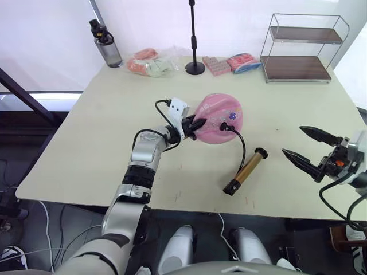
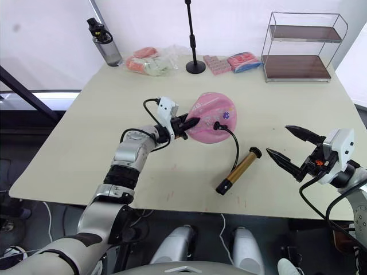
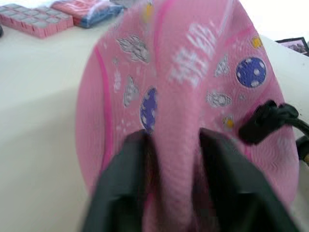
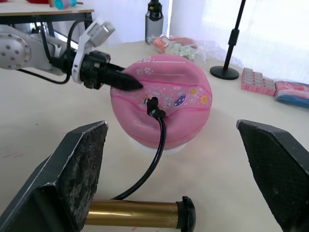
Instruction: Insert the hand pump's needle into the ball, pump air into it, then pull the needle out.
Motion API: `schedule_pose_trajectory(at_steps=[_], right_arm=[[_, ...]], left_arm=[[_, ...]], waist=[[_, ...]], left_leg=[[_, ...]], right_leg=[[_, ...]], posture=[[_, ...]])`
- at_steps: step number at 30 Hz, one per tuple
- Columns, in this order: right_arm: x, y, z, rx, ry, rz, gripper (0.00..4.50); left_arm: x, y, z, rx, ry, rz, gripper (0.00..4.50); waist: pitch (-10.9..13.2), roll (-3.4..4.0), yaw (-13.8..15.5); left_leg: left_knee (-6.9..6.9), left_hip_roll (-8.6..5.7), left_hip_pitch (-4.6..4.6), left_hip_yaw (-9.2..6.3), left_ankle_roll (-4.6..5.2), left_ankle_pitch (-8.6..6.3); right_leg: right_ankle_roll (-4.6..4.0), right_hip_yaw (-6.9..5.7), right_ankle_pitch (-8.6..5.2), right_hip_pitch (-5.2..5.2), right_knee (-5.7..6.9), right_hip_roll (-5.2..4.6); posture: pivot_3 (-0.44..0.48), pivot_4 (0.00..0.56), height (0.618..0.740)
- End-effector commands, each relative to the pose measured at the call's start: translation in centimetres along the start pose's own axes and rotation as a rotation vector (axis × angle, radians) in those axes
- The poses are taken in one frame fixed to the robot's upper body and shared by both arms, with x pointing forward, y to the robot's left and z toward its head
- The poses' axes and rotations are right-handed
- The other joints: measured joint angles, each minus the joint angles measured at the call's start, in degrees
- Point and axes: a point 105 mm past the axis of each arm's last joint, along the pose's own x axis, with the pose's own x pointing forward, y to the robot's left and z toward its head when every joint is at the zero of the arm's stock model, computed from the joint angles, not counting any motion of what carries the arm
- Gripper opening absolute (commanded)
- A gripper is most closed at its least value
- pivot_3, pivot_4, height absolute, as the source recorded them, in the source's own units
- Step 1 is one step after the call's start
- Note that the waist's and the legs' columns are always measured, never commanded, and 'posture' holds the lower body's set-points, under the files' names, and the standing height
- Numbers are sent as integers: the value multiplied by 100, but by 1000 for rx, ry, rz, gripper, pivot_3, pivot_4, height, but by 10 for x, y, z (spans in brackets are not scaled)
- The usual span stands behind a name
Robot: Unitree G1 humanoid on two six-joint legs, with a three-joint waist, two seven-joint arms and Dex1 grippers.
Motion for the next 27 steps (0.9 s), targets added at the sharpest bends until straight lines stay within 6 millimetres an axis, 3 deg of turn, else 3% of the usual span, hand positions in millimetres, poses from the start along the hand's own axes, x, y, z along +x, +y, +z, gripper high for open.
schedule_pose_trajectory(at_steps=[1, 3, 9, 19, 27], right_arm=[[-2, 3, 8, -41, -34, 25, 4500], [-3, 4, 7, -41, -36, 27, 4500], [-5, 5, 5, -40, -39, 31, 4500], [-21, 6, -12, -23, 12, 51, 4500], [-40, 3, -28, 0, 63, 56, 4500]], left_arm=[[0, -7, -11, -17, 22, -20, 3599], [-2, -8, -7, 8, 7, -24, 4469], [-12, -11, 9, 51, -40, -24, 4469], [-31, -31, 67, 145, -183, -62, 4469], [-59, -50, 61, 192, -60, -169, 4469]], waist=[[7, -1, 2], [16, -4, -1], [47, -1, -14], [88, -10, -11], [94, -4, -78]], left_leg=[[0, 0, 0, 0, 0, 0], [0, 0, -1, 2, 0, 0], [0, 2, -1, 3, 0, 0], [1, 2, -10, 14, -2, 1], [1, 9, -1, 31, -1, 1]], right_leg=[[0, 0, 0, 0, 0, 0], [0, 1, 0, 0, 0, 0], [-1, 4, 0, -3, 1, 2], [-3, 16, 1, -13, 0, 0], [-4, 28, 2, -14, 8, 4]], posture=[[0, 150, 731], [0, 150, 731], [0, 150, 731], [0, 150, 731], [0, 150, 731]])
